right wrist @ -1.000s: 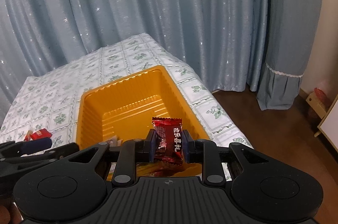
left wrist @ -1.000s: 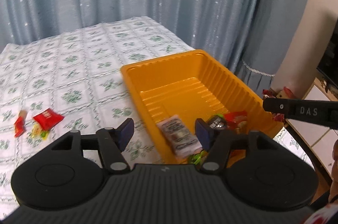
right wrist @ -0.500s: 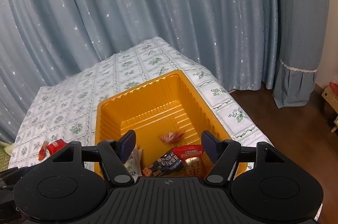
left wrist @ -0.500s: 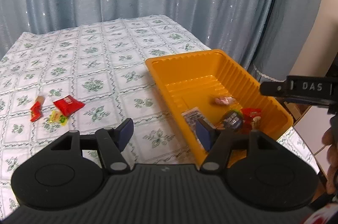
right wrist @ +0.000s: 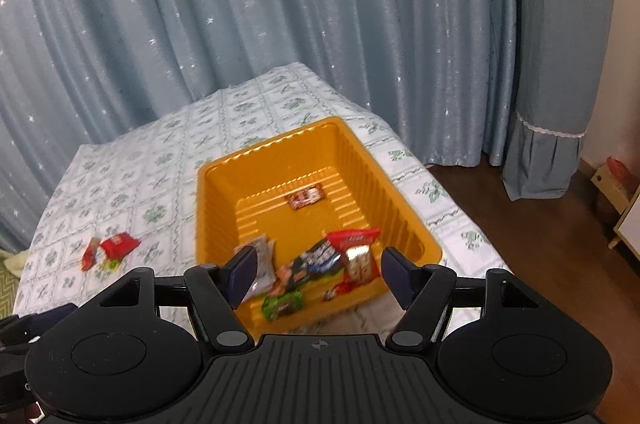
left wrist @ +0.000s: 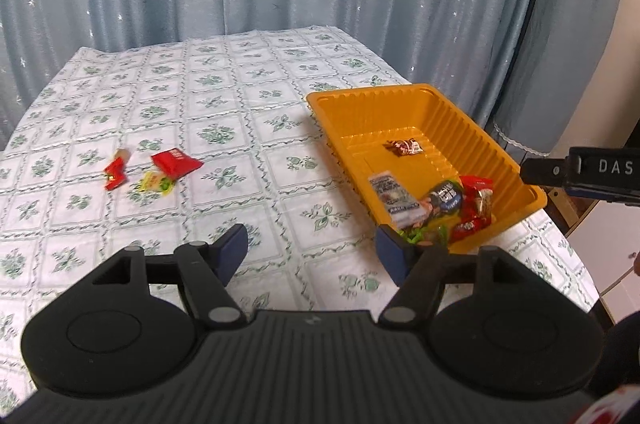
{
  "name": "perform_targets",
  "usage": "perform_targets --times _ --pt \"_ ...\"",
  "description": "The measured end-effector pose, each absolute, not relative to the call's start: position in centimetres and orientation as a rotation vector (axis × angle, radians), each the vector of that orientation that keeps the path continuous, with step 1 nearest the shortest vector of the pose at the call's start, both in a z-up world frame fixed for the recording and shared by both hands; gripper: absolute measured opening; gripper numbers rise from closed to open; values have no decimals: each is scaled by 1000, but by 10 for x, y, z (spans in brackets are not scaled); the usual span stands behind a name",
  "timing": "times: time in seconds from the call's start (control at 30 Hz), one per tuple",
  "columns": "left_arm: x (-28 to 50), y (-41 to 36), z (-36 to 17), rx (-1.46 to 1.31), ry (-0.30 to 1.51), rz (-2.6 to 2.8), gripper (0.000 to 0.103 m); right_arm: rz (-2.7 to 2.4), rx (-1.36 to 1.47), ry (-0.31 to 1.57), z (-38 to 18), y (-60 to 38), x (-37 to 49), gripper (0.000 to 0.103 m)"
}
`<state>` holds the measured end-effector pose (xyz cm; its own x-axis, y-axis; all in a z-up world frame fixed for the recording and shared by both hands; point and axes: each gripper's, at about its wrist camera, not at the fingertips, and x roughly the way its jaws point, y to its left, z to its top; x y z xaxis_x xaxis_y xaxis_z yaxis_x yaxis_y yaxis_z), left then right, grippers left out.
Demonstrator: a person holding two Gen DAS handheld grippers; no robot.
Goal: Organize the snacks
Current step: 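Move both open tools from the tray back toward the remaining red candies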
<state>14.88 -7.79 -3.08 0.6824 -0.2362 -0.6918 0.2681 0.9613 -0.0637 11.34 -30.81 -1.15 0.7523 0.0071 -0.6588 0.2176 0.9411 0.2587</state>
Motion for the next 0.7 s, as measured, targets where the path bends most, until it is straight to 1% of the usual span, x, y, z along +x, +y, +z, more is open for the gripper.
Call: perform_targets --times 0.3,0.7 --pt "118 -56 -15 30 752 -242 72 -75 305 717 -3 -274 86 69" --pt "100 -31 -5 21 736 -203 78 -28 281 713 4 -245 78 69"
